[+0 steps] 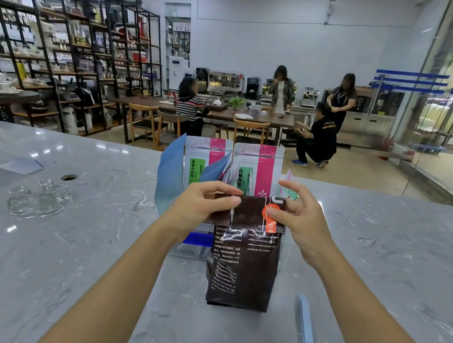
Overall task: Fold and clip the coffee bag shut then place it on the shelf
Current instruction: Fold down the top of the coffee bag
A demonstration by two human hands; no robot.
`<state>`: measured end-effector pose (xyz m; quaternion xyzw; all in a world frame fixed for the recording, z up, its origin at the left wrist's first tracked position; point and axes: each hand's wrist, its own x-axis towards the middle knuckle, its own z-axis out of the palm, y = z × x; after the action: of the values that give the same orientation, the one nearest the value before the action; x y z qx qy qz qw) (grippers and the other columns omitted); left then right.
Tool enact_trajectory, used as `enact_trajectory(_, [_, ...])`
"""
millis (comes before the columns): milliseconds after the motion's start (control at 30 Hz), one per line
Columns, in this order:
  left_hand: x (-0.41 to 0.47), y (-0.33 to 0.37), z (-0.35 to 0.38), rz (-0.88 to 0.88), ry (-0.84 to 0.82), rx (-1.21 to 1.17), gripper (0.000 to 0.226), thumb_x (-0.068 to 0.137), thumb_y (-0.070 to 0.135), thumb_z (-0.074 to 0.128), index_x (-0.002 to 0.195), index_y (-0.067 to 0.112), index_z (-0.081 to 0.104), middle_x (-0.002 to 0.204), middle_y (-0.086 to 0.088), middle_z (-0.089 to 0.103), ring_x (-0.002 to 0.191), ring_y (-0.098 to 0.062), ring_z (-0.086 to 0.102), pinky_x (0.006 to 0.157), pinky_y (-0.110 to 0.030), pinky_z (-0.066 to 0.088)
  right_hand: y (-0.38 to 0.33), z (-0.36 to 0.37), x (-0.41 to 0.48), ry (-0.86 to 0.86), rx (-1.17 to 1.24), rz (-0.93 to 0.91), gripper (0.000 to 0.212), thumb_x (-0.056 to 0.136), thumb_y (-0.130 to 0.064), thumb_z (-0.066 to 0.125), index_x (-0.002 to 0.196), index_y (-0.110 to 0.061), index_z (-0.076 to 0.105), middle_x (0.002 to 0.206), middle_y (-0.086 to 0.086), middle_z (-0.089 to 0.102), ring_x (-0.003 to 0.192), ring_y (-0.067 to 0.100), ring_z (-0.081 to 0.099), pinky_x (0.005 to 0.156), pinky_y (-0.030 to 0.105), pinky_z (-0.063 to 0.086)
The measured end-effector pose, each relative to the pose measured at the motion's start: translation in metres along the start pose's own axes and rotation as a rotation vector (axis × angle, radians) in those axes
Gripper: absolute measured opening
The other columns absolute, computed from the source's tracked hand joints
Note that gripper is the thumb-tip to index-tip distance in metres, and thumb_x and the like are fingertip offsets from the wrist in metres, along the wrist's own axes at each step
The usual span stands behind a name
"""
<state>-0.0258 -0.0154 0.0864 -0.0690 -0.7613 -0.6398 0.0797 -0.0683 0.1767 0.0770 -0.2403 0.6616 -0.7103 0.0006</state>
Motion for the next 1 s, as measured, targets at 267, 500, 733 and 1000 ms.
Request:
enact_trajectory(267, [0.006,-0.021,0.011,0.024,0.119,-0.089,0.022,0.070,0.003,0.073,0.088,0.012,0.065,0.076,-0.002,0.070,0.068,-0.014,0.068,0.061,-0.025,0.057,0.007,0.001,0.002,0.073,-0.046,0.017,0.022,0.076,0.003,0.065,0.091,-0.010,0.058,0.081,0.004,0.067,0.062,0.004,0.068,0.052,0.017,0.053])
enact_trajectory(500, [0.008,-0.026,0.014,-0.102,0.104,-0.176,0.027,0.069,0.007,0.075,0.095,0.005,0.066,0.080,-0.006,0.073,0.071,-0.018,0.071,0.063,-0.030,0.057,0.007,0.002,0.003,0.055,-0.036,0.001,0.021,0.077,0.001,0.064,0.087,-0.016,0.058,0.083,0.001,0.067,0.066,0.003,0.067,0.055,0.016,0.053])
enact_trajectory(733, [0.008,-0.029,0.019,-0.094,0.135,-0.263,0.016,0.072,0.000,0.071,0.085,0.010,0.067,0.064,0.001,0.074,0.059,-0.015,0.070,0.050,-0.024,0.055,0.033,-0.020,-0.019,0.500,-0.360,0.111,0.013,0.083,-0.027,0.059,0.079,-0.014,0.056,0.078,0.005,0.059,0.075,0.023,0.057,0.065,0.031,0.044])
enact_trajectory(1000, [0.008,-0.032,0.021,-0.108,0.127,-0.295,0.020,0.073,0.006,0.071,0.092,0.008,0.066,0.067,-0.002,0.075,0.061,-0.017,0.071,0.050,-0.024,0.055,0.078,-0.047,-0.078,-0.095,-1.100,0.764,0.047,0.066,-0.059,0.064,0.062,-0.022,0.034,0.066,-0.005,0.041,0.072,0.020,0.048,0.052,0.026,0.033])
